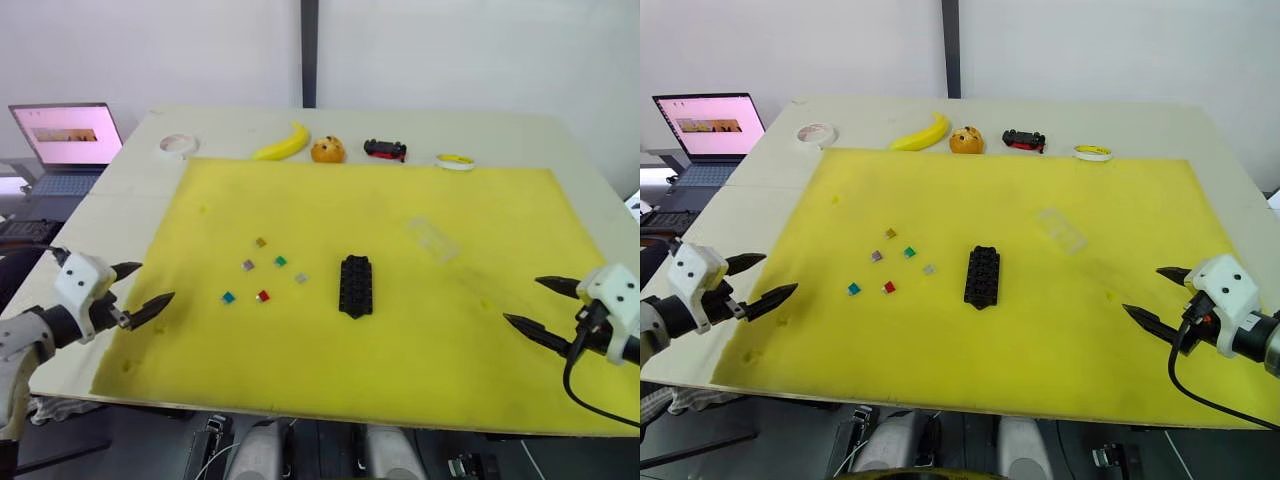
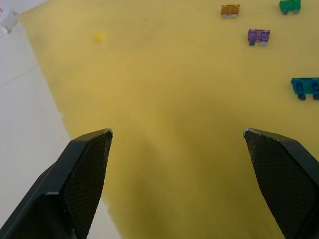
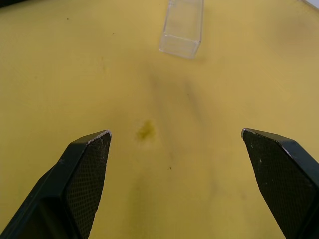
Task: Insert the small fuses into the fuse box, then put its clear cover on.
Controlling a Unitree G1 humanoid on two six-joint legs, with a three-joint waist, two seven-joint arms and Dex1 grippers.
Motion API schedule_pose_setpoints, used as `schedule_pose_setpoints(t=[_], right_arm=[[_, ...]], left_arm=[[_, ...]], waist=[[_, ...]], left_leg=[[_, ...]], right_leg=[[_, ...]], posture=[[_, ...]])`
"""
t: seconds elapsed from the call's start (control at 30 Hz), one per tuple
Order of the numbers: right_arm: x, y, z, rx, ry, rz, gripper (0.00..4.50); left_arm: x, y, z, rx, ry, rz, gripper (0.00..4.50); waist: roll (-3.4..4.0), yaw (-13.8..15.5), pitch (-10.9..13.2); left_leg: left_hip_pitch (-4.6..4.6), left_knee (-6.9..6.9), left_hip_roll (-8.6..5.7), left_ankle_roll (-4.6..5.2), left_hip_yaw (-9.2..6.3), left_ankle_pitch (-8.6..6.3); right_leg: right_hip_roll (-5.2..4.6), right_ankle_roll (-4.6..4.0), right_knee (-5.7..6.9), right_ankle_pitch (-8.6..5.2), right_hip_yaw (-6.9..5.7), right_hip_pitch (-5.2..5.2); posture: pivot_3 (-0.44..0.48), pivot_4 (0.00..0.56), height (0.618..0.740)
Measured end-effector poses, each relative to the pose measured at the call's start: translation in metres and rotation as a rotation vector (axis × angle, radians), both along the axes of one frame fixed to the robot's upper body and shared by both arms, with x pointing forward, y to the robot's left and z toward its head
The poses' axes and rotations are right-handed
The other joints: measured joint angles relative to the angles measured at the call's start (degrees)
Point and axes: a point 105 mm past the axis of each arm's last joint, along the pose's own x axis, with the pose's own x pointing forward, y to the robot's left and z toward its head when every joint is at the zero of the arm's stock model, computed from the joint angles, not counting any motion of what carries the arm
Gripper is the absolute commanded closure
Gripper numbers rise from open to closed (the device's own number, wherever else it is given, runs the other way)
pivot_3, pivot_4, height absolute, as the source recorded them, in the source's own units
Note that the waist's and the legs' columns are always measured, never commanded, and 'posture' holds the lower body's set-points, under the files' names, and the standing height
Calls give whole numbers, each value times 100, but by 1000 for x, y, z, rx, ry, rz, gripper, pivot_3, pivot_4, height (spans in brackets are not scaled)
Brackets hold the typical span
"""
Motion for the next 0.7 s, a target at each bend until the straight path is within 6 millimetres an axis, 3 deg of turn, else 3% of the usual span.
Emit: schedule_pose_setpoints(t=[0.7], right_arm=[[0, -1, 0, -10, -4, -12, 0]], left_arm=[[1, 0, -3, 2, 13, 1, 56]], waist=[[0, 1, 0]], left_leg=[[0, 0, 0, 0, -1, 0]], right_leg=[[2, 1, 0, 0, -2, 1]], posture=[[0, 150, 740]])
